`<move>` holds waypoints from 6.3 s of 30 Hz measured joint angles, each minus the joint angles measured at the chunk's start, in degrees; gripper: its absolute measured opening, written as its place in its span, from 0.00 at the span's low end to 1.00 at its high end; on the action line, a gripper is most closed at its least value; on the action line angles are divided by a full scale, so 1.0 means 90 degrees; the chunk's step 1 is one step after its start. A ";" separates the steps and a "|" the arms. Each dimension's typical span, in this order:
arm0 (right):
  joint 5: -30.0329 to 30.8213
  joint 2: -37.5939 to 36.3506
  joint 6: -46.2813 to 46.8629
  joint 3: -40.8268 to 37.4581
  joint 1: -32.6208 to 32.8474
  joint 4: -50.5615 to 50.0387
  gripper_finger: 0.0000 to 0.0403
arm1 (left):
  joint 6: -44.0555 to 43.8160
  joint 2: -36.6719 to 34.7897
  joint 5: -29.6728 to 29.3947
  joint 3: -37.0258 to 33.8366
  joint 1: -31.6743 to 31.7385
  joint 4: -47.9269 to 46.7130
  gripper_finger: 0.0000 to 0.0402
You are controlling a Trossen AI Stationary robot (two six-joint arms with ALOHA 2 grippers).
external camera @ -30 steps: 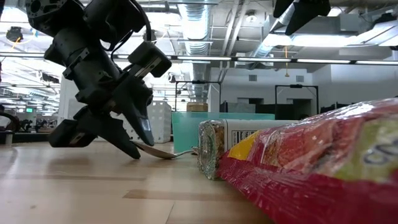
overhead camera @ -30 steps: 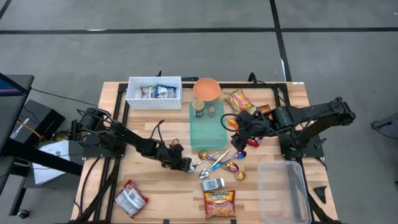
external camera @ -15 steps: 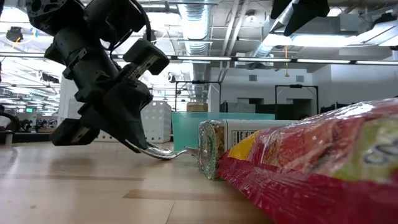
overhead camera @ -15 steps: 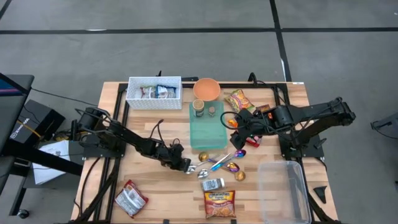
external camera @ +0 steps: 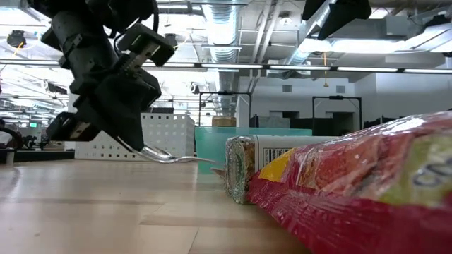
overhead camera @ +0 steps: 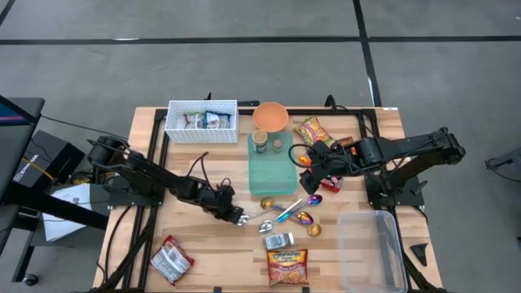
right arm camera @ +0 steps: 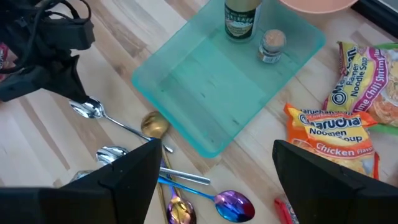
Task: Pick & Place Food Item
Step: Put the left silver spoon into the transparent bin
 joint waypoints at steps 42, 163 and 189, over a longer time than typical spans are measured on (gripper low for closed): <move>-0.3107 0.0628 -0.2181 -0.0002 -0.0865 0.1463 0.75 | 0.4623 -0.1487 -0.1602 0.1110 0.0020 -0.1295 0.00; -0.4997 -0.1192 -0.4350 -0.1593 0.4885 -0.1220 0.00 | 0.5172 -0.3936 -0.3237 -0.0389 0.0673 -0.0476 0.26; -0.5177 0.0367 -0.6127 -0.1766 0.4220 -0.0674 0.00 | 0.4793 -0.3934 -0.3237 -0.0389 0.0670 -0.0443 0.26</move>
